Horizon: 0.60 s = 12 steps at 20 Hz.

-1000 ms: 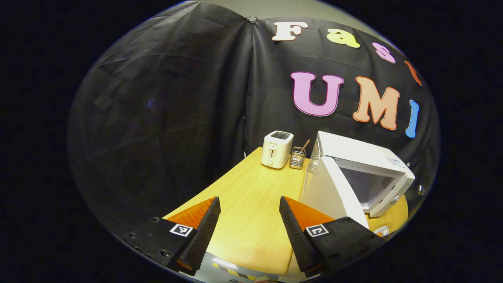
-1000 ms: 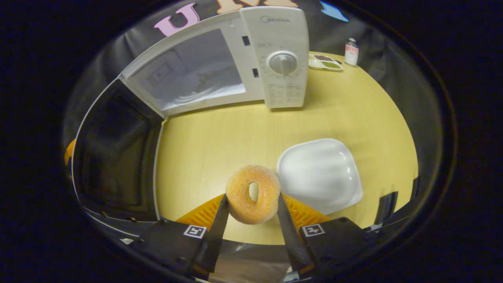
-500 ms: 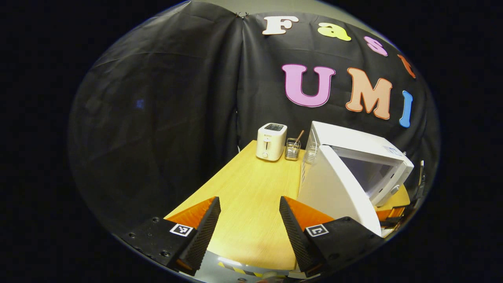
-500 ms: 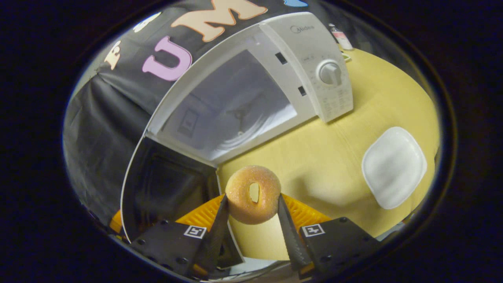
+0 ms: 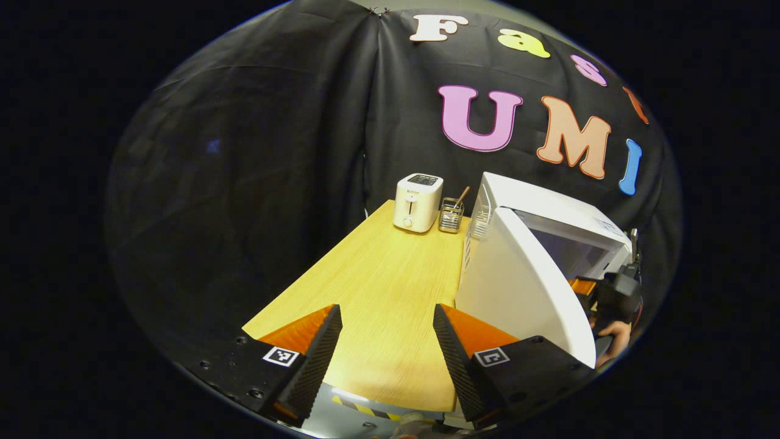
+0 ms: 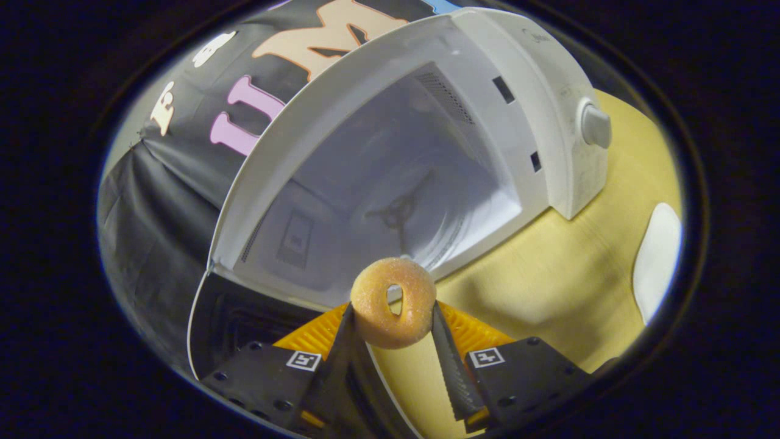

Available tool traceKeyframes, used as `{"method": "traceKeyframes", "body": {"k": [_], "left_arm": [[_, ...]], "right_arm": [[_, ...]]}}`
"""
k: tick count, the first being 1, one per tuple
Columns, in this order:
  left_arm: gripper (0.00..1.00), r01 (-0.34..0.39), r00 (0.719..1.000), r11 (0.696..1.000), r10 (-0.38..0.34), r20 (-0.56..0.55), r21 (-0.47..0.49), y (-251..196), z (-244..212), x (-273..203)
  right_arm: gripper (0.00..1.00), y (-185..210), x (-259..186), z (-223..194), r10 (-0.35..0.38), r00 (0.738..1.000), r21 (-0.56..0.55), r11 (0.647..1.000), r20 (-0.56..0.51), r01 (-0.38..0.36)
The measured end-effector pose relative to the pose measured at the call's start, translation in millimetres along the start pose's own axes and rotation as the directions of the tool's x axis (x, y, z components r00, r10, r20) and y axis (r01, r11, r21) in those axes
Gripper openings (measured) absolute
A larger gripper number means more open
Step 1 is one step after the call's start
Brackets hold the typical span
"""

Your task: Open the microwave oven with the left hand, put the food in, and close the microwave oven.

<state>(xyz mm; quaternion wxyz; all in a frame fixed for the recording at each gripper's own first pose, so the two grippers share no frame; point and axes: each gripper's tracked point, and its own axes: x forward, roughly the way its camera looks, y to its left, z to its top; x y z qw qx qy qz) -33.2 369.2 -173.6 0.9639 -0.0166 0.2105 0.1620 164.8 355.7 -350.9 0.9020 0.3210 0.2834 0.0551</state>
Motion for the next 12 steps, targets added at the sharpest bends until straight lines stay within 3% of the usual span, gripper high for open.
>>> {"method": "traceKeyframes", "body": {"k": [7,8,9,12], "left_arm": [[0.89,0.027,0.999,1.0,-0.027,-0.035,0.003,-16,-12,0],[0.93,0.037,0.998,0.999,-0.036,-0.051,0.003,-18,-15,1],[0.89,0.046,0.997,0.999,-0.045,-0.064,0.004,-21,-20,1],[0.89,0.061,0.995,0.998,-0.061,-0.074,0.003,-28,-21,-1]], "right_arm": [[0.66,1,43,36,-0.072,0.984,0.025,0.997,0.162,0.069],[0.73,2,47,39,-0.078,0.981,0.016,0.997,0.177,0.076],[0.7,3,51,42,-0.08,0.979,0.007,0.997,0.188,0.08],[0.7,5,60,49,-0.087,0.973,-0.01,0.996,0.214,0.092]]}}
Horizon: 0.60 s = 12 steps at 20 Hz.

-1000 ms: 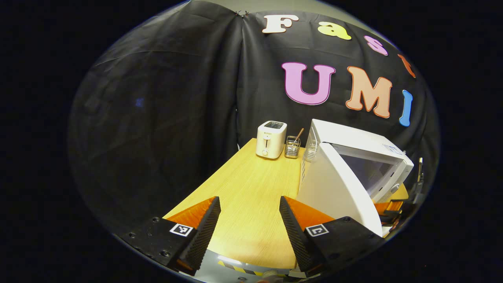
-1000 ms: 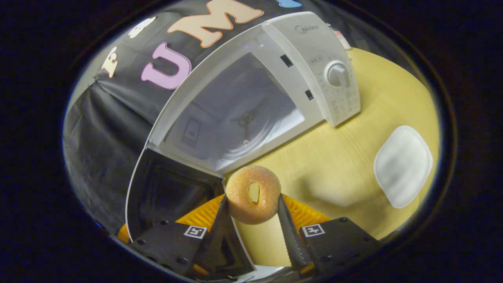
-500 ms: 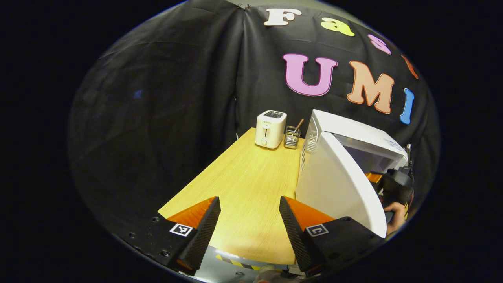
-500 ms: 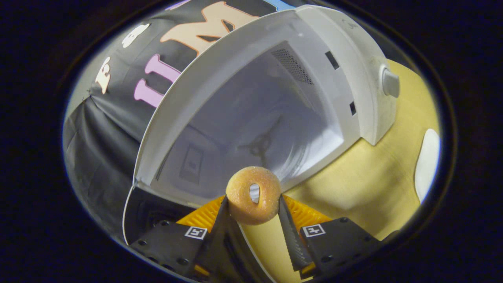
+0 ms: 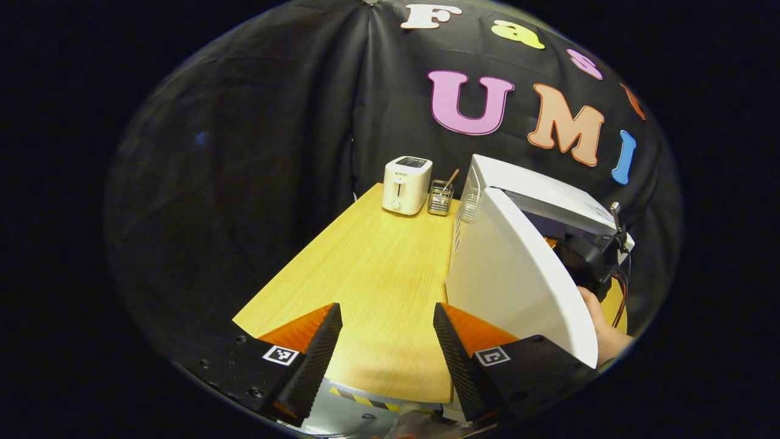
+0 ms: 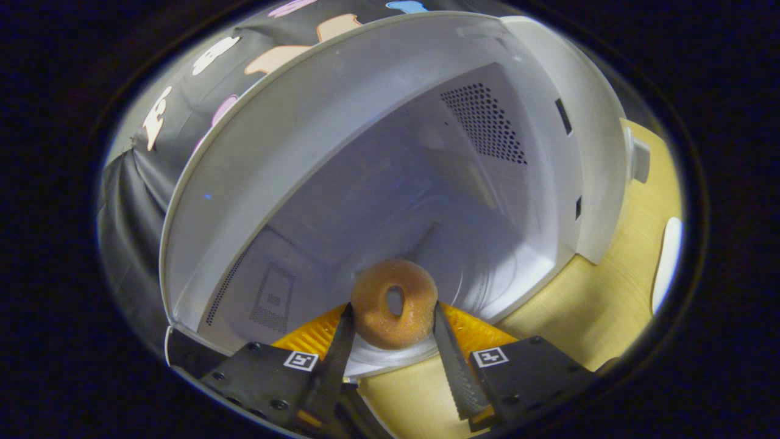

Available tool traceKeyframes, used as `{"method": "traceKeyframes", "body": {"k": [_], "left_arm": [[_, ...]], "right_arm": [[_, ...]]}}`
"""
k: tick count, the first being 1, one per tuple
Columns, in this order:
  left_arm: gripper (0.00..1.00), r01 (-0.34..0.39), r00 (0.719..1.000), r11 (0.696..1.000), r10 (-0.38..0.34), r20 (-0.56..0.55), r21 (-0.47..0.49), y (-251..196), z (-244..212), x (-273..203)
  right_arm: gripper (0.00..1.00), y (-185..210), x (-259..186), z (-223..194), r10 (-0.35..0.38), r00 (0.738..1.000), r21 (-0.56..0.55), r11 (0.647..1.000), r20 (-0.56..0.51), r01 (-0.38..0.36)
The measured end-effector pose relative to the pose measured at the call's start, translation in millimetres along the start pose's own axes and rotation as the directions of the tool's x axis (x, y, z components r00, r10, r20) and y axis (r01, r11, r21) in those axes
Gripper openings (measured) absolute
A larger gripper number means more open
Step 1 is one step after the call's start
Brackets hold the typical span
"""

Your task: Open the microwave oven with the left hand, put the food in, and close the microwave oven.

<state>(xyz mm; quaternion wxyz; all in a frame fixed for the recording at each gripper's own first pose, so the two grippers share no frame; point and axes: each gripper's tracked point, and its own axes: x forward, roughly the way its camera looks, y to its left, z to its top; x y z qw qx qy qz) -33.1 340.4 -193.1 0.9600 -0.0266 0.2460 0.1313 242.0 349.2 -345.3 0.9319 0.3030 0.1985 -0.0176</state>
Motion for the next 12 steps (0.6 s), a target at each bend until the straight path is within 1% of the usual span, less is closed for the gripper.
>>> {"method": "traceKeyframes", "body": {"k": [7,8,9,11,12], "left_arm": [[0.89,0.017,1.0,1.0,-0.017,-0.011,-0.004,-6,-4,-6],[0.89,0.018,1.0,1.0,-0.018,-0.007,-0.003,-6,-3,-7],[0.89,0.018,1.0,1.0,-0.018,-0.005,-0.003,-5,-3,-8],[0.89,0.019,1.0,1.0,-0.019,-0.004,-0.008,-5,-4,-9],[0.89,0.025,1.0,1.0,-0.025,-0.006,-0.011,-6,-5,-10]], "right_arm": [[0.7,-6,7,4,-0.026,1.0,-0.03,0.999,0.013,0.026],[0.72,-4,5,4,-0.009,1.0,-0.035,0.999,0.015,0.01],[0.84,-2,4,5,0.001,1.0,-0.046,0.999,0.018,-0.001],[0.91,0,-3,13,0.014,0.999,-0.072,0.997,0.04,-0.011],[0.91,1,-7,15,0.02,0.998,-0.081,0.997,0.051,-0.015]]}}
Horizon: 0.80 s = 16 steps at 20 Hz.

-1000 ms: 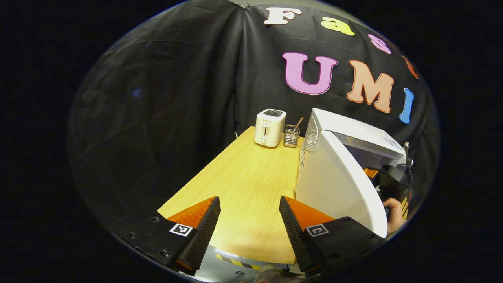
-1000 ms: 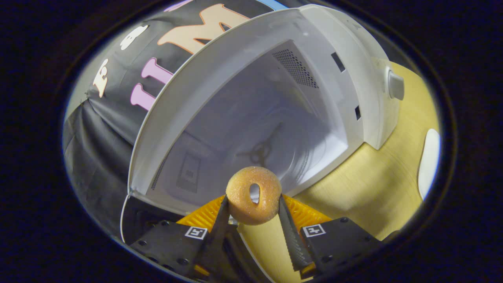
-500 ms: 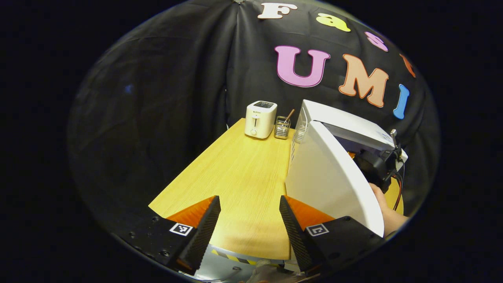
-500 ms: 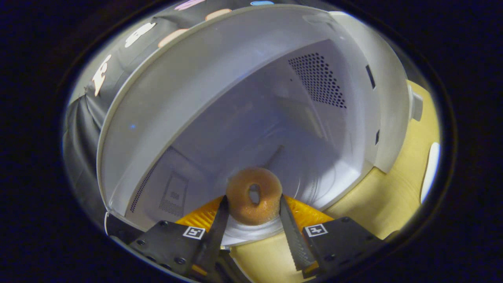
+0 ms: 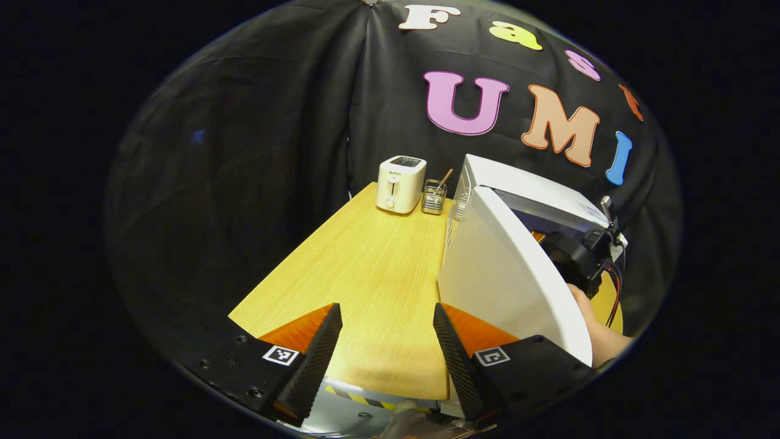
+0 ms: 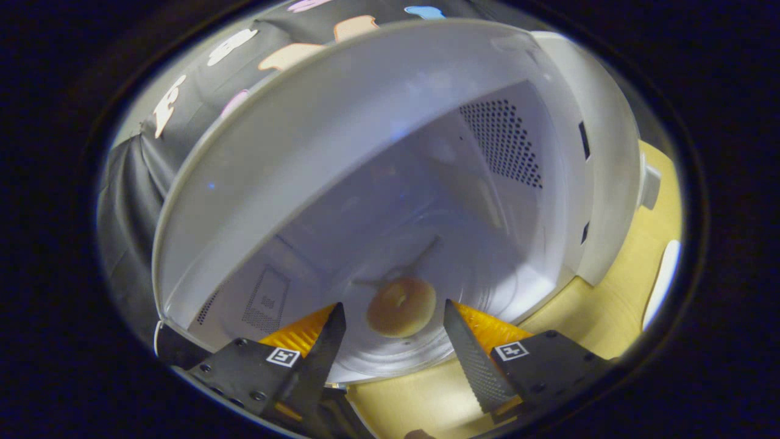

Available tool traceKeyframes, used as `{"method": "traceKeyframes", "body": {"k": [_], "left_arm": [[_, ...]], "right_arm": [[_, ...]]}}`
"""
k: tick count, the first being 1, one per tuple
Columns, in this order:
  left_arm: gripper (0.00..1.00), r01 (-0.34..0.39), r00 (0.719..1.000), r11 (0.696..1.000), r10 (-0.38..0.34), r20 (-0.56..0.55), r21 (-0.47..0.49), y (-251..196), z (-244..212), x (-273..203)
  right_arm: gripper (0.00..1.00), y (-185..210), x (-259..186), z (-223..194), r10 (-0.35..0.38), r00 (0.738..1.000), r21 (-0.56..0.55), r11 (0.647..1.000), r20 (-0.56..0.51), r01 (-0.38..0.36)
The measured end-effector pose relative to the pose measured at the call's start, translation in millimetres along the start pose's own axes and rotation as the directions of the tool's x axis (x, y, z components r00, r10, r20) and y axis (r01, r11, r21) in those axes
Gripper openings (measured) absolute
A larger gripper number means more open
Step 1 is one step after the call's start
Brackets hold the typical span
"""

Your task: Open the microwave oven with the left hand, put the food in, and close the microwave oven.

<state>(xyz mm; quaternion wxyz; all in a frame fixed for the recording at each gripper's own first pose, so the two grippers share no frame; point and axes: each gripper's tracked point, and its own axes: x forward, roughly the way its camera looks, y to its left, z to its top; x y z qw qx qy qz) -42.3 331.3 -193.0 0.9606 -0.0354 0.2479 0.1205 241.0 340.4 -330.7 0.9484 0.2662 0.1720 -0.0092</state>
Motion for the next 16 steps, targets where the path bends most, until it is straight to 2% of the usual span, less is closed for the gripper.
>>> {"method": "traceKeyframes", "body": {"k": [1,2,6,7,8,12,14,16], "left_arm": [[0.89,0.005,1.0,1.0,-0.005,-0.001,-0.002,-1,-1,-1],[0.89,0.01,1.0,1.0,-0.01,-0.003,-0.003,-2,-2,-1],[0.84,0.049,0.999,0.999,-0.049,-0.012,-0.01,-11,-7,-3],[0.8,0.067,0.998,0.998,-0.067,-0.009,-0.015,-15,-8,-4],[0.84,0.08,0.997,0.997,-0.08,-0.006,-0.017,-19,-7,-4],[0.76,0.114,0.993,0.993,-0.114,0.005,0.021,-29,-7,-6],[0.62,0.122,0.992,0.991,-0.123,0.023,0.051,-32,-3,-7],[0.33,0.124,0.991,0.989,-0.127,0.029,0.08,-33,-3,-7]], "right_arm": [[0.99,0,-3,4,0.002,1.0,-0.008,1.0,0.008,-0.002],[0.91,-2,-9,7,0.003,1.0,-0.016,1.0,0.012,-0.003],[0.9,-4,-33,24,0.02,0.999,-0.071,0.997,0.042,-0.017],[0.9,-6,-40,26,0.02,0.999,-0.084,0.996,0.043,-0.017],[0.9,-6,-48,27,0.027,0.999,-0.097,0.995,0.044,-0.023],[0.9,-13,-86,30,0.04,0.998,-0.171,0.985,0.043,-0.032],[0.9,-16,-109,26,0.048,0.999,-0.217,0.975,0.017,-0.044],[0.91,-16,-132,24,0.068,0.998,-0.277,0.959,0.0,-0.066]]}}
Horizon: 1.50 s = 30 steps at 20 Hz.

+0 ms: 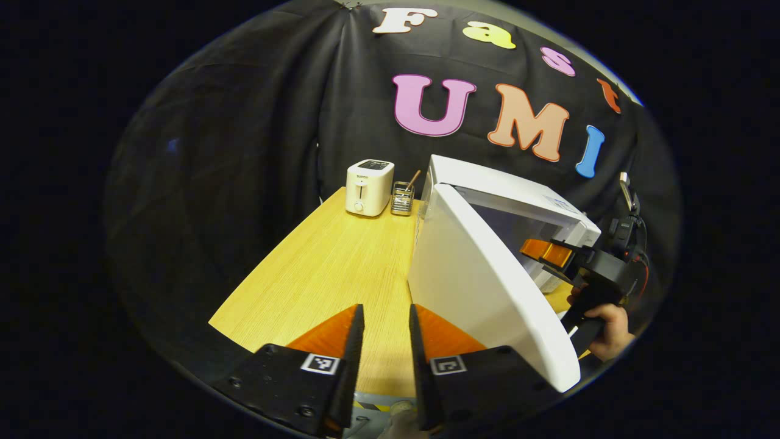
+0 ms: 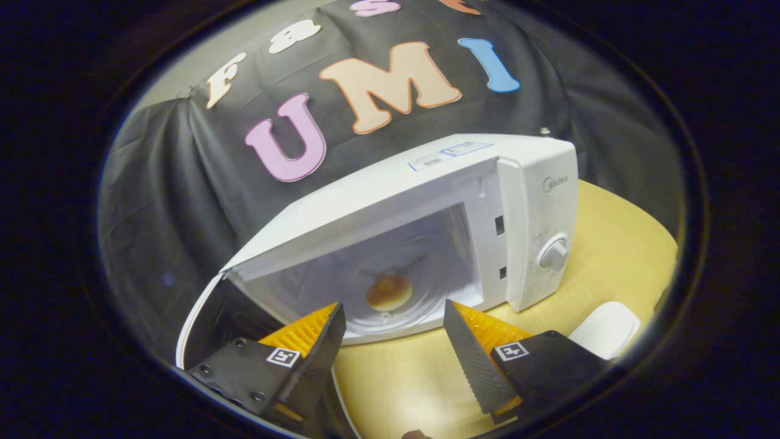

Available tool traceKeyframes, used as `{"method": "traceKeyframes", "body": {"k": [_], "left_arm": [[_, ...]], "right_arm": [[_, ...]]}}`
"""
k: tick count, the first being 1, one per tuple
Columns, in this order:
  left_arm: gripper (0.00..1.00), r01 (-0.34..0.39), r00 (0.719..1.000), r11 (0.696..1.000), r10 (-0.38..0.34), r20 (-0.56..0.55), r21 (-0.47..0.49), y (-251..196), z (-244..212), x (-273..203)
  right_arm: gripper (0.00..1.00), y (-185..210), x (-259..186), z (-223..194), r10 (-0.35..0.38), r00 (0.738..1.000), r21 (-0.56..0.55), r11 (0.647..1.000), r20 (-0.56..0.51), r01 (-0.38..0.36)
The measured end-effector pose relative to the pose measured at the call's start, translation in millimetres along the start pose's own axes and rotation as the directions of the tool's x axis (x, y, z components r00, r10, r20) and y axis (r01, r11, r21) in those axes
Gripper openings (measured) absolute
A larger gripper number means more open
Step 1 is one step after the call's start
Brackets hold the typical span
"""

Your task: Open the microwave oven with the left hand, put the food in, and close the microwave oven.

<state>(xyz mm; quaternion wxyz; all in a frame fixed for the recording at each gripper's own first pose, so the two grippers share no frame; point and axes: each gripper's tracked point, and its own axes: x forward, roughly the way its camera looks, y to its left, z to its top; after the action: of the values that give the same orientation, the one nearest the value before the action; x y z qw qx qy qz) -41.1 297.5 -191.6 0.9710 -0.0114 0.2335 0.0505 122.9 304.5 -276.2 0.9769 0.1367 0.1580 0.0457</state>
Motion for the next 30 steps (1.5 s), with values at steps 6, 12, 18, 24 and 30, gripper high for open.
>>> {"method": "traceKeyframes", "body": {"k": [6,12,18,24,30], "left_arm": [[0.01,-0.013,0.999,0.999,0.011,0.036,0.051,3,3,-6],[0.01,0.006,0.999,0.995,-0.009,0.032,0.101,2,-3,-14],[0.01,0.054,0.998,0.99,-0.055,0.008,0.131,-16,-13,-26],[0.01,0.079,0.997,0.988,-0.08,0.001,0.131,-42,-21,-34],[0.01,0.065,0.998,0.995,-0.065,-0.005,0.074,-65,-26,-37]], "right_arm": [[0.99,-10,-54,18,-0.002,0.999,-0.129,0.992,0.038,0.007],[0.91,-52,-95,38,-0.107,0.992,-0.143,0.983,0.073,0.116],[0.91,-76,-127,56,-0.157,0.981,-0.131,0.976,0.117,0.172],[0.92,-90,-145,67,-0.163,0.977,-0.093,0.98,0.136,0.176],[1.0,-104,-153,74,-0.132,0.982,-0.129,0.98,0.134,0.15]]}}
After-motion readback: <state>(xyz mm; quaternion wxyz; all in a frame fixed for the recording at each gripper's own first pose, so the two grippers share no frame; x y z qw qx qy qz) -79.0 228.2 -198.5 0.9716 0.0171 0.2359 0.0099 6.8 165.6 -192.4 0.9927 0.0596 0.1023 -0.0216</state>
